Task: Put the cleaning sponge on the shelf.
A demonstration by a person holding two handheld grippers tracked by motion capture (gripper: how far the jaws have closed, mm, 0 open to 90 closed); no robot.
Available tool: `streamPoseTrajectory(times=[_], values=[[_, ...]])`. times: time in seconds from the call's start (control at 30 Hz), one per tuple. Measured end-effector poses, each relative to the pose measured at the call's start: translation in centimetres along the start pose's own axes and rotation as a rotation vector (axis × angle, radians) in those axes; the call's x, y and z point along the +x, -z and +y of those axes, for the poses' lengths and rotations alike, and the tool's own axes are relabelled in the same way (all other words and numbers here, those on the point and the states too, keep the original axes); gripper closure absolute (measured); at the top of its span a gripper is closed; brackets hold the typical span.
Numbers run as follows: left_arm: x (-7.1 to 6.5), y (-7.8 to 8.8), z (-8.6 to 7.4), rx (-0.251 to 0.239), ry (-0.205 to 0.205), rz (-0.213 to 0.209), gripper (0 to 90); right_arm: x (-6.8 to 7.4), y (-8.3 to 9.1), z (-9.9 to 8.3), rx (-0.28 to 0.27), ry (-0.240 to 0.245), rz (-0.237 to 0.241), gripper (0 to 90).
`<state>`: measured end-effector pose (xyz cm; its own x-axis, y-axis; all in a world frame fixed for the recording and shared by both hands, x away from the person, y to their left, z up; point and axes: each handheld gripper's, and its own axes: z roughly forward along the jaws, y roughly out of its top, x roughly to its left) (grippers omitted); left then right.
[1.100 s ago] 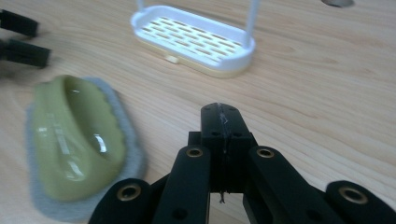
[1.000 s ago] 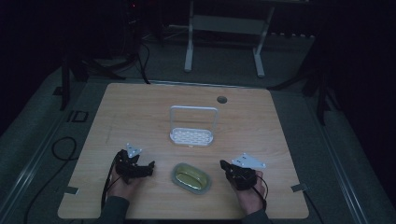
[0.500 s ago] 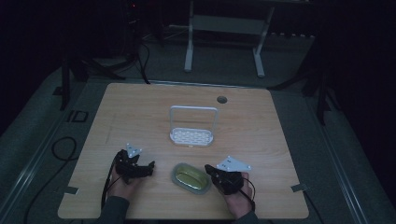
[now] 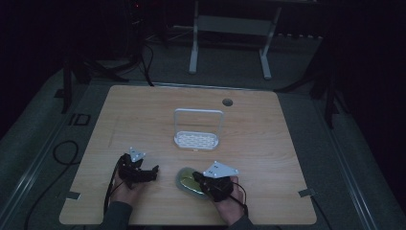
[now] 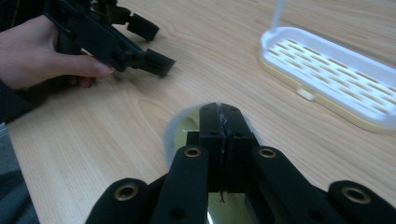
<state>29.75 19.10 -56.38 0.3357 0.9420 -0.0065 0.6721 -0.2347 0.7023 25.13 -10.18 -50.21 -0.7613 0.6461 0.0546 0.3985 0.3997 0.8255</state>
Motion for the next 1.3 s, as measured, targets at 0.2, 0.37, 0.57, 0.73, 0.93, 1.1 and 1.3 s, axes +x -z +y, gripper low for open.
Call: streamPoseTrajectory(times=[0.2, 0.37, 0.57, 0.73, 0.93, 1.1, 1.3], values=[[0.0, 0.0, 0.0, 0.001, -0.002, -0.002, 8.5, 1.2, -1.4, 0.4, 0.019, 0.024, 0.019, 88.7], [0.0, 0.0, 0.0, 0.001, -0.003, -0.005, 8.5, 2.0, -2.6, 0.5, 0.045, 0.05, 0.019, 88.7], [0.0, 0.0, 0.0, 0.001, -0.003, -0.006, 8.5, 2.5, -3.4, 0.5, 0.073, 0.084, -0.029, 88.8], [0.0, 0.0, 0.0, 0.001, -0.003, -0.006, 8.5, 2.2, -3.5, 0.4, 0.084, 0.074, -0.052, 89.3], [-0.1, 0.0, 0.0, 0.0, -0.003, -0.006, 8.5, 1.6, -3.2, 0.3, 0.088, 0.052, -0.072, 89.4], [-0.1, 0.0, 0.0, 0.0, -0.004, -0.006, 8.4, 1.2, -2.8, 0.0, 0.091, 0.042, -0.079, 89.3], [0.0, 0.0, 0.0, 0.002, -0.006, -0.006, 8.5, 0.9, -2.2, -0.5, 0.097, 0.037, -0.088, 89.2]])
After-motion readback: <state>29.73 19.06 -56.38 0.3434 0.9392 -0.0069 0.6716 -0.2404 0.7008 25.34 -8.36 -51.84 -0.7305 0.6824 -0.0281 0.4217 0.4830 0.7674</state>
